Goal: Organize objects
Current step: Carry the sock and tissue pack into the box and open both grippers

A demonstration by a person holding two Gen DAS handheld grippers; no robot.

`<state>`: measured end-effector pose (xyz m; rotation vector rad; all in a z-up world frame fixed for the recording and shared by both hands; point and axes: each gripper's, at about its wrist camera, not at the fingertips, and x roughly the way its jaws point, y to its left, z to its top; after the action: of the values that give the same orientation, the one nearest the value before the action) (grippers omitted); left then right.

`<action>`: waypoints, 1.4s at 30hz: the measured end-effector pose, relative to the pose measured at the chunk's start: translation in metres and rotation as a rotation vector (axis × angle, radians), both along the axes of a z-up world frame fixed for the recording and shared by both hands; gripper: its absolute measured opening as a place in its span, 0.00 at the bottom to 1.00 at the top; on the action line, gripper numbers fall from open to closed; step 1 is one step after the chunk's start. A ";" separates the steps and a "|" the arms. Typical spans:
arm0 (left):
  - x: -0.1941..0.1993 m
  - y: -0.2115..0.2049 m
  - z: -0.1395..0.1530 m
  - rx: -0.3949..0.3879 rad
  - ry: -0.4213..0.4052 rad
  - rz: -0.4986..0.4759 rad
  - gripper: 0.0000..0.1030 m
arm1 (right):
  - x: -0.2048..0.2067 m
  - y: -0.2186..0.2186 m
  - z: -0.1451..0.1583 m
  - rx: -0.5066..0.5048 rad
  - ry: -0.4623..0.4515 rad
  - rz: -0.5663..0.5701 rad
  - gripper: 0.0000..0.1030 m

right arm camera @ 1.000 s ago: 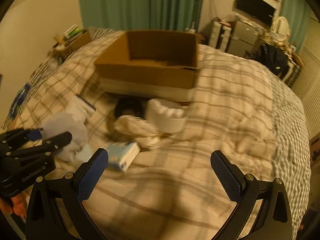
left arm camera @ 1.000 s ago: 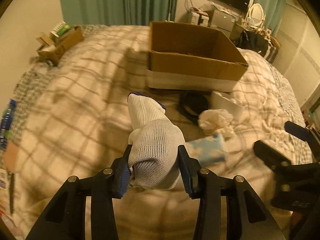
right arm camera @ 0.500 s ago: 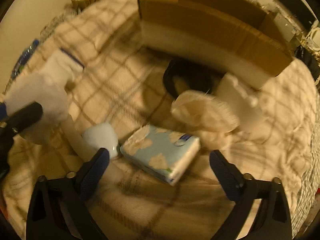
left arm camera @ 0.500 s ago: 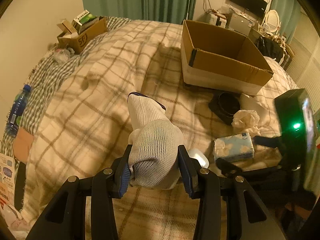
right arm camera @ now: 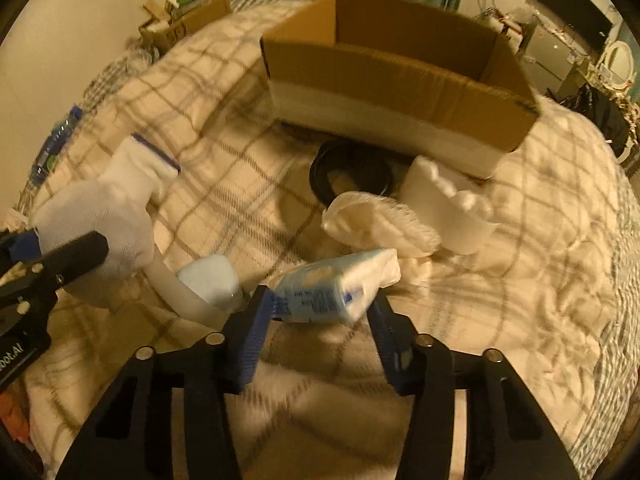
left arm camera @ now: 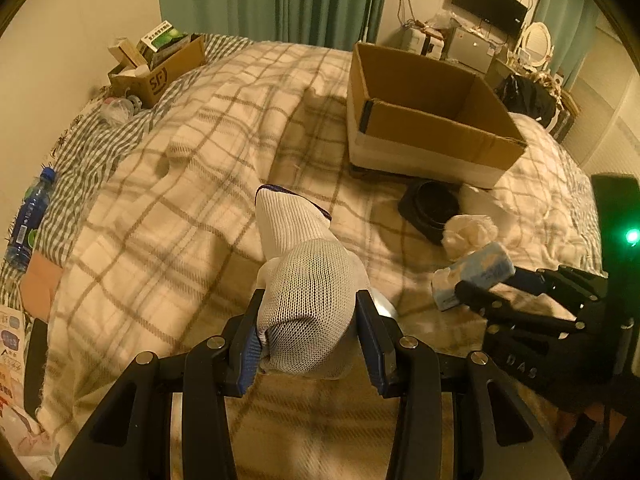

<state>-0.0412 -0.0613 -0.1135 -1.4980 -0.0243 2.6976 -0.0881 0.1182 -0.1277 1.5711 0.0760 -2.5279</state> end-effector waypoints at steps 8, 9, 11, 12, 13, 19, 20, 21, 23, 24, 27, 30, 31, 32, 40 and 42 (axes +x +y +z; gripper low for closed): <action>0.019 0.019 0.039 0.006 0.074 -0.040 0.43 | 0.035 0.012 0.064 0.001 0.140 -0.008 0.43; 0.020 0.022 0.045 0.005 0.087 -0.049 0.43 | 0.039 0.014 0.073 0.002 0.157 -0.007 0.43; 0.019 0.029 0.057 0.010 0.110 -0.066 0.43 | 0.045 0.020 0.090 0.005 0.192 -0.010 0.43; 0.017 0.033 0.065 0.017 0.122 -0.078 0.43 | 0.047 0.023 0.098 0.007 0.208 -0.012 0.43; 0.015 0.036 0.070 0.017 0.130 -0.087 0.43 | 0.048 0.027 0.109 0.008 0.226 -0.014 0.43; -0.011 0.057 0.107 0.038 0.190 -0.145 0.43 | 0.038 0.041 0.158 0.037 0.325 -0.018 0.43; -0.016 0.060 0.112 0.037 0.200 -0.151 0.43 | 0.032 0.044 0.168 0.038 0.345 -0.015 0.43; -0.024 0.065 0.118 0.034 0.213 -0.161 0.43 | 0.028 0.046 0.174 0.035 0.356 -0.014 0.43; -0.037 0.071 0.123 0.031 0.226 -0.174 0.43 | 0.017 0.051 0.186 0.031 0.376 -0.013 0.43; -0.049 0.075 0.127 0.036 0.232 -0.182 0.43 | 0.006 0.054 0.192 0.032 0.390 -0.013 0.43; -0.079 0.082 0.131 0.052 0.233 -0.190 0.43 | -0.024 0.062 0.200 0.027 0.396 -0.014 0.43; -0.110 0.090 0.129 0.035 0.238 -0.199 0.43 | -0.055 0.070 0.200 0.027 0.396 -0.021 0.42; -0.120 0.091 0.127 0.035 0.233 -0.200 0.43 | -0.065 0.073 0.199 0.028 0.395 -0.025 0.42; -0.129 0.092 0.123 0.036 0.228 -0.200 0.43 | -0.081 0.076 0.196 0.027 0.390 -0.032 0.42; -0.194 0.110 0.083 0.039 0.206 -0.215 0.43 | -0.156 0.096 0.153 -0.004 0.337 -0.058 0.40; -0.201 0.113 0.073 0.037 0.203 -0.213 0.46 | -0.164 0.101 0.143 -0.029 0.345 -0.071 0.44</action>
<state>-0.2422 0.0513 -0.0408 -1.1381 0.0886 2.6451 -0.2518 0.2190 0.0153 1.1308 0.0243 -2.8147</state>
